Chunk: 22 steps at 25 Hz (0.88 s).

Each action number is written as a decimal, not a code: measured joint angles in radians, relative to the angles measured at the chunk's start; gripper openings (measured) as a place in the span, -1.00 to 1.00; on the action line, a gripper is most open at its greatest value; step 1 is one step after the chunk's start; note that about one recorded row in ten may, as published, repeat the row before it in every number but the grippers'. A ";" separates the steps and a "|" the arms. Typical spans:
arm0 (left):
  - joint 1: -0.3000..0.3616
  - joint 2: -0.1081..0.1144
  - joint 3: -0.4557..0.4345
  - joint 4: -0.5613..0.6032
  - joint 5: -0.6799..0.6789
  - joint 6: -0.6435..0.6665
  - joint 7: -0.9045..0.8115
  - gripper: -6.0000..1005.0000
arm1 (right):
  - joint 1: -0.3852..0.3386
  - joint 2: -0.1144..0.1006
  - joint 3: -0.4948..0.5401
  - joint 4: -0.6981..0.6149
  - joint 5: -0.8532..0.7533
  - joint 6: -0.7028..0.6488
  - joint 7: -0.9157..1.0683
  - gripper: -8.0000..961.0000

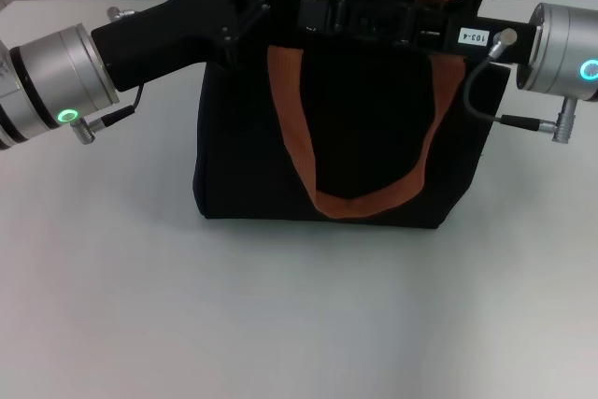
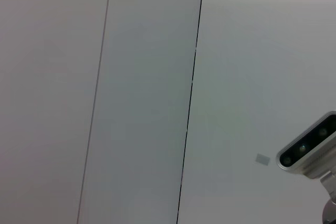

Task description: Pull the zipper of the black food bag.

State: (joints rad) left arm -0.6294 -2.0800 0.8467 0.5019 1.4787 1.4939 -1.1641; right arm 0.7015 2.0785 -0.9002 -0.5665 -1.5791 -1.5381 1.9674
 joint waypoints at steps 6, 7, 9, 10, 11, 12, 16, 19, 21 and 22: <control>0.000 0.000 0.000 -0.008 -0.009 0.000 0.010 -0.88 | 0.003 -0.001 -0.022 0.003 0.000 0.025 0.025 0.70; 0.001 0.000 0.000 -0.008 -0.009 0.000 0.010 -0.88 | 0.004 -0.001 -0.028 0.005 0.000 0.033 0.029 0.70; 0.001 0.000 0.000 -0.008 -0.009 0.000 0.010 -0.88 | 0.007 -0.001 -0.037 0.010 0.000 0.043 0.033 0.70; 0.001 0.000 0.000 -0.008 -0.010 0.000 0.010 -0.88 | 0.008 -0.001 -0.039 0.010 0.000 0.043 0.032 0.70; 0.001 0.000 0.000 -0.008 -0.011 0.000 0.010 -0.88 | 0.009 -0.001 -0.041 0.009 0.000 0.040 0.032 0.70; 0.001 0.000 0.000 -0.008 -0.011 -0.001 0.010 -0.87 | 0.010 -0.002 -0.044 0.007 0.001 0.036 0.029 0.70; 0.001 0.000 0.000 -0.008 -0.012 -0.002 0.011 -0.87 | 0.012 -0.002 -0.052 0.004 0.005 0.035 0.027 0.70; 0.001 0.000 0.000 -0.008 -0.013 -0.002 0.011 -0.87 | 0.012 -0.002 -0.046 0.007 0.006 0.038 0.027 0.70; 0.001 0.000 0.000 -0.008 -0.013 -0.002 0.011 -0.87 | 0.011 -0.001 -0.043 0.007 0.007 0.038 0.027 0.70; 0.001 0.000 0.000 -0.008 -0.013 -0.002 0.011 -0.87 | 0.011 -0.002 -0.042 0.007 0.008 0.037 0.027 0.70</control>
State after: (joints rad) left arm -0.6288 -2.0800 0.8467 0.4940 1.4658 1.4924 -1.1535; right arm 0.7125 2.0770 -0.9423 -0.5598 -1.5715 -1.5008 1.9940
